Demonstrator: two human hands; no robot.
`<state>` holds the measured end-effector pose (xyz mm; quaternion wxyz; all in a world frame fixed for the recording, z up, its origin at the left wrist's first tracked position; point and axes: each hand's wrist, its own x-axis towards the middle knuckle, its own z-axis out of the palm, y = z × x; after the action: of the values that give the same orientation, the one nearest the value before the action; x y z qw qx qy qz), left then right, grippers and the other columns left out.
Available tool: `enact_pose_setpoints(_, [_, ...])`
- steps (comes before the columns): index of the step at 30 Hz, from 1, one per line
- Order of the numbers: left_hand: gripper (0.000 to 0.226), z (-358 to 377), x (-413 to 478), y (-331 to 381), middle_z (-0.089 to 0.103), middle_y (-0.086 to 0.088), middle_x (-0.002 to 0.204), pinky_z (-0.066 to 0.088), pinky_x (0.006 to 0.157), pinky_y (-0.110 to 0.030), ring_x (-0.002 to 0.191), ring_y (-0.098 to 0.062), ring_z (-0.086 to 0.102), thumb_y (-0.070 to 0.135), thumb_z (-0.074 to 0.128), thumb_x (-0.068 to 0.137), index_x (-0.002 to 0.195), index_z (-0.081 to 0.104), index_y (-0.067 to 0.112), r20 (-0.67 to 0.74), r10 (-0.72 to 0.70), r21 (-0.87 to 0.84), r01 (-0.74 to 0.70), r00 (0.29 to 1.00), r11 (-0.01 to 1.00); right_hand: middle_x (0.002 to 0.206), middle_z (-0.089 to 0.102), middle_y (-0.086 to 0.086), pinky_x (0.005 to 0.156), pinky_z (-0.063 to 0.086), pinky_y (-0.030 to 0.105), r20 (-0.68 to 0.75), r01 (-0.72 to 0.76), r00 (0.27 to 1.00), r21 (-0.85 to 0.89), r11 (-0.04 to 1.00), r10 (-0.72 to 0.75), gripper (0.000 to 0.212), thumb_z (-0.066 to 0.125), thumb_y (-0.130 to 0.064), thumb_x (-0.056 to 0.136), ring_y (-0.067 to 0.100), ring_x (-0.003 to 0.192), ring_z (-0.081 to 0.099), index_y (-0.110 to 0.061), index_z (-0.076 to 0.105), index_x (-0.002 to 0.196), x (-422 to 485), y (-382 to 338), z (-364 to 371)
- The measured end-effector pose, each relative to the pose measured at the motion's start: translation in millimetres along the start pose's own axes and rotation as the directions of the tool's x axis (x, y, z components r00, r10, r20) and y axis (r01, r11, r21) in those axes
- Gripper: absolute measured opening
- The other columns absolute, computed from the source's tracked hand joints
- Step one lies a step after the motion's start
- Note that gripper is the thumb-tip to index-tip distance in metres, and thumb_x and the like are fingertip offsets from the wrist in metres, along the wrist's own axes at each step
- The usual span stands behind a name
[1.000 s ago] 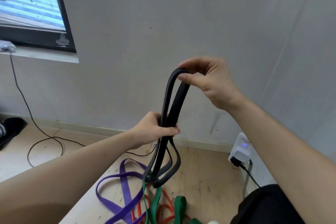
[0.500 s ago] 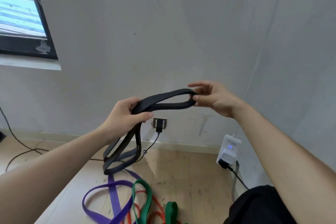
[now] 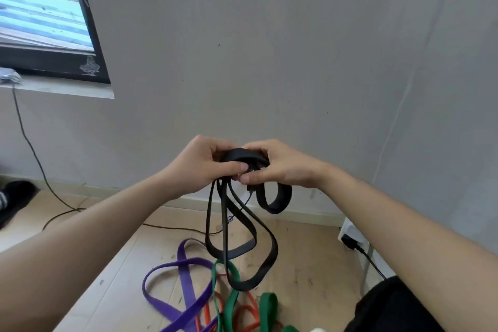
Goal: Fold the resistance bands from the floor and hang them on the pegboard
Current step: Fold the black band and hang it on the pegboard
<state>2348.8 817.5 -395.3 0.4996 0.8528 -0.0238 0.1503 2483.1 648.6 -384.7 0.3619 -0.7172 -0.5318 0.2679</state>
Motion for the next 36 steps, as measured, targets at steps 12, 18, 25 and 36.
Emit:
enact_pose_setpoints(12, [0.01,-22.8,-0.5,-9.8,0.072,0.008,0.072,0.05,0.065,-0.024,0.065,-0.008,0.063,0.034,0.082,0.083,0.09,0.077,0.03,0.038,-0.084,0.443,0.058,0.996,0.895,0.073,0.069,0.001,0.065,0.043,0.024,-0.156,-0.037,0.988,-0.257,0.966,-0.004,0.011,0.082,-0.017,0.08,0.006,0.066,0.057,-0.016,0.077,0.089,-4.6,-21.9,-22.6])
enact_pose_setpoints(18, [0.021,-19.7,-5.7,-18.4,0.078,0.005,0.093,0.054,0.089,-0.026,0.092,-0.007,0.072,0.029,0.076,0.089,0.11,0.077,0.027,0.08,-0.153,0.293,0.123,0.985,0.948,0.067,0.063,0.003,0.055,0.043,0.025,-0.24,0.049,0.969,-0.034,0.998,-0.056,0.013,0.08,-0.015,0.083,0.011,0.059,0.051,-0.009,0.076,0.094,0.8,-22.3,-12.4])
enact_pose_setpoints(25, [0.023,10.6,-8.6,-16.1,0.078,0.005,0.112,0.054,0.096,-0.026,0.109,-0.007,0.071,0.025,0.072,0.093,0.116,0.072,0.02,0.154,-0.227,-0.113,0.246,0.962,0.963,0.061,0.057,-0.004,0.054,0.041,0.026,-0.383,0.152,0.921,0.185,0.971,-0.071,0.005,0.076,-0.013,0.086,0.015,0.057,0.047,-0.011,0.074,0.09,4.8,-19.3,-3.3])
enact_pose_setpoints(36, [0.023,30.8,3.5,2.8,0.073,-0.018,0.092,0.058,0.08,-0.024,0.088,-0.025,0.073,0.01,0.064,0.097,0.116,0.067,-0.003,-0.016,-0.168,-0.393,0.148,0.986,0.907,0.063,0.054,-0.001,0.059,0.047,0.026,-0.606,0.24,0.795,0.312,0.919,-0.003,0.006,0.07,-0.014,0.09,0.014,0.055,0.051,-0.009,0.069,0.089,-15.6,-8.9,-48.1])
